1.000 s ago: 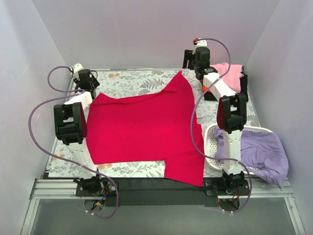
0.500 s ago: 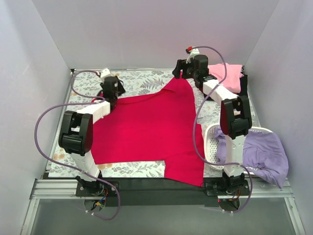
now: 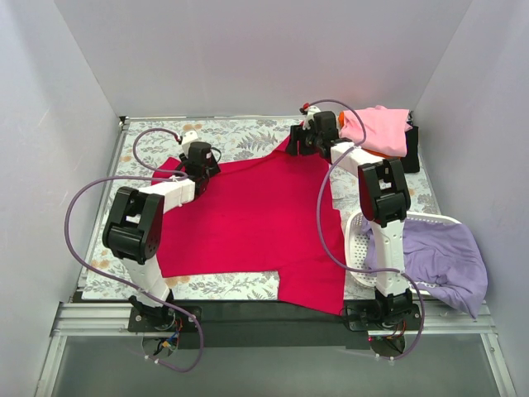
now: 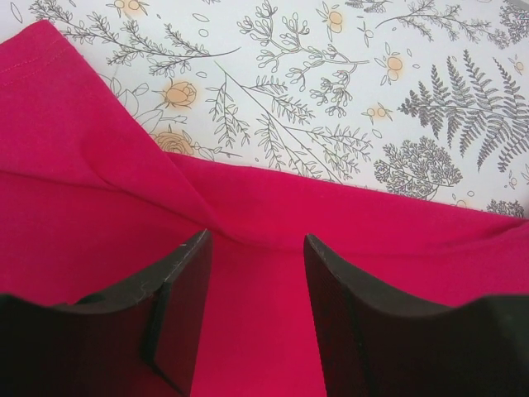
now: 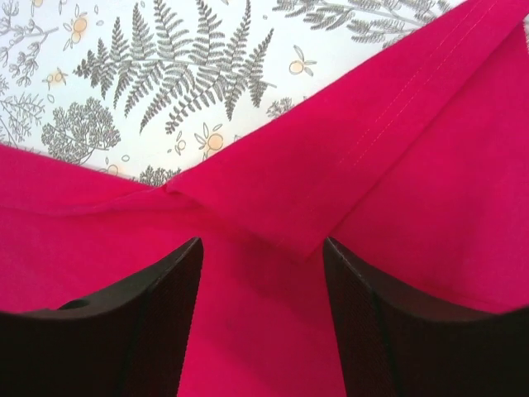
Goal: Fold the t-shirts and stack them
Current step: Flatten the tshirt out
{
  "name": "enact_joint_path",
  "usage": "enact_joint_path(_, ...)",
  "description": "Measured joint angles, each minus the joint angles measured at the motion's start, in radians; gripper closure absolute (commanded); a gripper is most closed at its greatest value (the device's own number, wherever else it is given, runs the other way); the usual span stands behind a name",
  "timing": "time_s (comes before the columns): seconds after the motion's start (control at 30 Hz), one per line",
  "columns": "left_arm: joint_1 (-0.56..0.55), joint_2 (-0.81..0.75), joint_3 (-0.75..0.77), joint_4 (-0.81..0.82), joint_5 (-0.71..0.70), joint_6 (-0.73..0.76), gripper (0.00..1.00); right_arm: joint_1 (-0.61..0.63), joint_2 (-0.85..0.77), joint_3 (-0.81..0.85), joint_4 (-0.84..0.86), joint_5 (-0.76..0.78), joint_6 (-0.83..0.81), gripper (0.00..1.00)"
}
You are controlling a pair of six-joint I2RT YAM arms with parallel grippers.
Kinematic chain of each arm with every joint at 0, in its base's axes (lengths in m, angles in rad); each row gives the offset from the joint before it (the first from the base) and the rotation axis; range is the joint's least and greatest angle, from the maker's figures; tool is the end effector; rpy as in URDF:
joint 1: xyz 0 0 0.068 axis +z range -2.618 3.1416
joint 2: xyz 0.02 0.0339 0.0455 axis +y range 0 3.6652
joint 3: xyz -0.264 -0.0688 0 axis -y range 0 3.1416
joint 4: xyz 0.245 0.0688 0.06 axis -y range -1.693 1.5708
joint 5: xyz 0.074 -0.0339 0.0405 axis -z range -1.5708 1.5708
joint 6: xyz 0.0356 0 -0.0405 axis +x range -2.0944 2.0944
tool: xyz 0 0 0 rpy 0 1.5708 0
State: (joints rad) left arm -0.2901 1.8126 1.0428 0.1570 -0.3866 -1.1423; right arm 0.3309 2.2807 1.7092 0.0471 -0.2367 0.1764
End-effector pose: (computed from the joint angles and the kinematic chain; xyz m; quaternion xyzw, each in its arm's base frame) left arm 0.3760 -0.0982 0.1809 -0.4406 0.7565 -0.1684 0.4531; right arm 0.4934 0.1783 0.1773 -0.1252 0.8530 0.2235 0.4546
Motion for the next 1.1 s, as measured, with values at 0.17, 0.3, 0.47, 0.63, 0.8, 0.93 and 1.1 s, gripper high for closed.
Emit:
enact_joint_path(0.17, 0.000, 0.000, 0.001, -0.014, -0.013, 0.000, 0.55, 0.000, 0.026, 0.052, -0.002, 0.024, -0.016, 0.49)
enact_joint_path(0.3, 0.005, -0.001, 0.014, -0.038, -0.020, 0.000, 0.55, 0.000, 0.058, 0.088, -0.027, 0.042, -0.023, 0.51)
enact_joint_path(0.47, 0.036, -0.010, 0.015, -0.050, -0.021, 0.000, 0.55, 0.002, 0.089, 0.090, -0.061, 0.066, -0.023, 0.58)
enact_joint_path(0.63, 0.073, -0.028, 0.015, -0.053, -0.021, -0.001, 0.55, 0.002, 0.092, 0.096, -0.073, 0.079, -0.025, 0.80)
enact_joint_path(0.8, 0.115, -0.042, 0.015, -0.053, -0.018, -0.005, 0.55, 0.002, 0.092, 0.109, -0.087, 0.085, -0.025, 0.99)
enact_joint_path(0.93, 0.142, -0.044, 0.015, -0.055, -0.017, -0.007, 0.55, 0.002, 0.092, 0.128, -0.096, 0.085, -0.024, 0.99)
enact_joint_path(1.1, 0.163, -0.044, 0.019, -0.064, -0.015, -0.008, 0.55, 0.002, 0.104, 0.201, -0.111, 0.081, -0.019, 0.99)
